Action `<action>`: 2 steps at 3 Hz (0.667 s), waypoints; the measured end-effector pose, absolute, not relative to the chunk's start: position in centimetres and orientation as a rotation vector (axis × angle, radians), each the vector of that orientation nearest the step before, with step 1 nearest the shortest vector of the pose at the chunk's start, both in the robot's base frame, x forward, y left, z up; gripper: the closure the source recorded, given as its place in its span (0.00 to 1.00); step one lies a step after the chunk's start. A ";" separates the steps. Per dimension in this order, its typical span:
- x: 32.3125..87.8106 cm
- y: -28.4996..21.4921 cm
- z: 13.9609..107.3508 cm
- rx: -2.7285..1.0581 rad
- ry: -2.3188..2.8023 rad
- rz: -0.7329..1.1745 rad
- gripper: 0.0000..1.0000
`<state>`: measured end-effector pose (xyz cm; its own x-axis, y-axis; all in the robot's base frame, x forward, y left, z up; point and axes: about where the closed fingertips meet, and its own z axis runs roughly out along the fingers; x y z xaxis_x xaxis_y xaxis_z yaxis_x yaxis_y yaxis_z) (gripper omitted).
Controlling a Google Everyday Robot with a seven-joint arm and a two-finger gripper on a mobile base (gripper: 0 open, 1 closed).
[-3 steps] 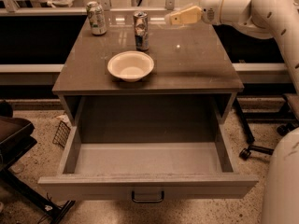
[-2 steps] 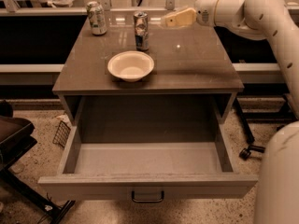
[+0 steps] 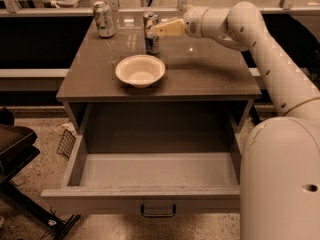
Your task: Place redbull can into top drawer
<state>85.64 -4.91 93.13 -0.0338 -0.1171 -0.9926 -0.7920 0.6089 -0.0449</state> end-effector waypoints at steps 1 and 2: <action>87.3 -3.0 92.6 -0.807 1.529 0.651 0.00; 88.2 -1.2 91.9 -0.832 1.527 0.658 0.23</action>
Offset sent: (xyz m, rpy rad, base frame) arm 0.0384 0.0413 -0.0120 -0.0300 -0.0082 0.0359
